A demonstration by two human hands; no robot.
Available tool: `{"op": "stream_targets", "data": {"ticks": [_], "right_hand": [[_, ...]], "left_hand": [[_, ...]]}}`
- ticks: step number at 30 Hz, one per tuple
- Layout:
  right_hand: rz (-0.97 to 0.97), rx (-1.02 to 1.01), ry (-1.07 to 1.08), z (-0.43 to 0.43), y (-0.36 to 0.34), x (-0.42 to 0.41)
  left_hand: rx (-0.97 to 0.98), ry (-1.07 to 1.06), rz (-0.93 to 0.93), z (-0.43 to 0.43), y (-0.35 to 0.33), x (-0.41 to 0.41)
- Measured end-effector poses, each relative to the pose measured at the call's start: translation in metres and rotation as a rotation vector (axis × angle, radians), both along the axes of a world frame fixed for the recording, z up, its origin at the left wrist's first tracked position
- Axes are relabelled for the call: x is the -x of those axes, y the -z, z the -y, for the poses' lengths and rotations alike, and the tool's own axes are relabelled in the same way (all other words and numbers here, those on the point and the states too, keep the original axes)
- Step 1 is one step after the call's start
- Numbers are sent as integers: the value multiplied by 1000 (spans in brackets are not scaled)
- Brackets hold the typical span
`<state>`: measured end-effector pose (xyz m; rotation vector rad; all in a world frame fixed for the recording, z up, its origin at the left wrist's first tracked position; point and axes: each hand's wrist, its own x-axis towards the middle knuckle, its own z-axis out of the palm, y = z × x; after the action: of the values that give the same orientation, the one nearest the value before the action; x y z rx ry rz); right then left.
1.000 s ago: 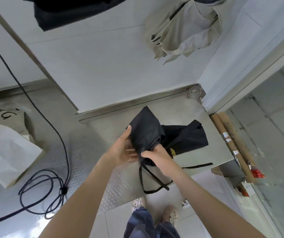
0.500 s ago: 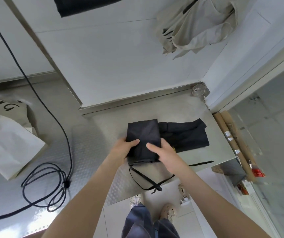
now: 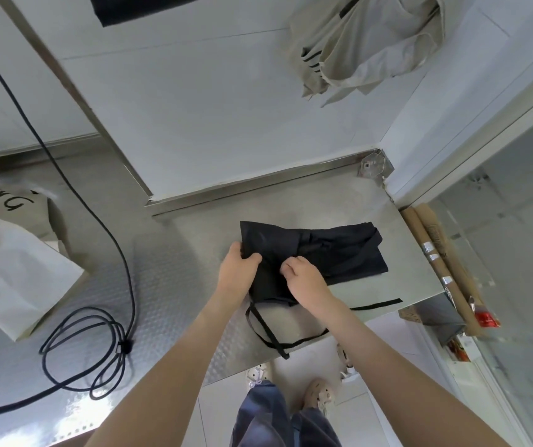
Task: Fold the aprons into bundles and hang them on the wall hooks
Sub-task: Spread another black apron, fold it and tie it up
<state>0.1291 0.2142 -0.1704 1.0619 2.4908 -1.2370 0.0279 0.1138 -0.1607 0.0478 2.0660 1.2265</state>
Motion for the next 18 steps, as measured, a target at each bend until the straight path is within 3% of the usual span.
{"op": "stream_targets", "data": {"ticks": [5,8,10,13,18], "right_hand": [[-117,707,235,-11,-18,-1],[-202,928,296,-16,-18,-3],[-228,934,353,-22,-23,-6],[-236,740,451,-35,-23,-15],[-181,570,517,-55,-11,-35]], "left_hand": [[-23,99,-175,-17,-17,-8],[-129,153,-70,-29,-26,-14],[-146,224,-11,-36,-29,-19],[-135,360,-48,-43,-24,-21],[-5,318,-317,-53,-5,-21]]}}
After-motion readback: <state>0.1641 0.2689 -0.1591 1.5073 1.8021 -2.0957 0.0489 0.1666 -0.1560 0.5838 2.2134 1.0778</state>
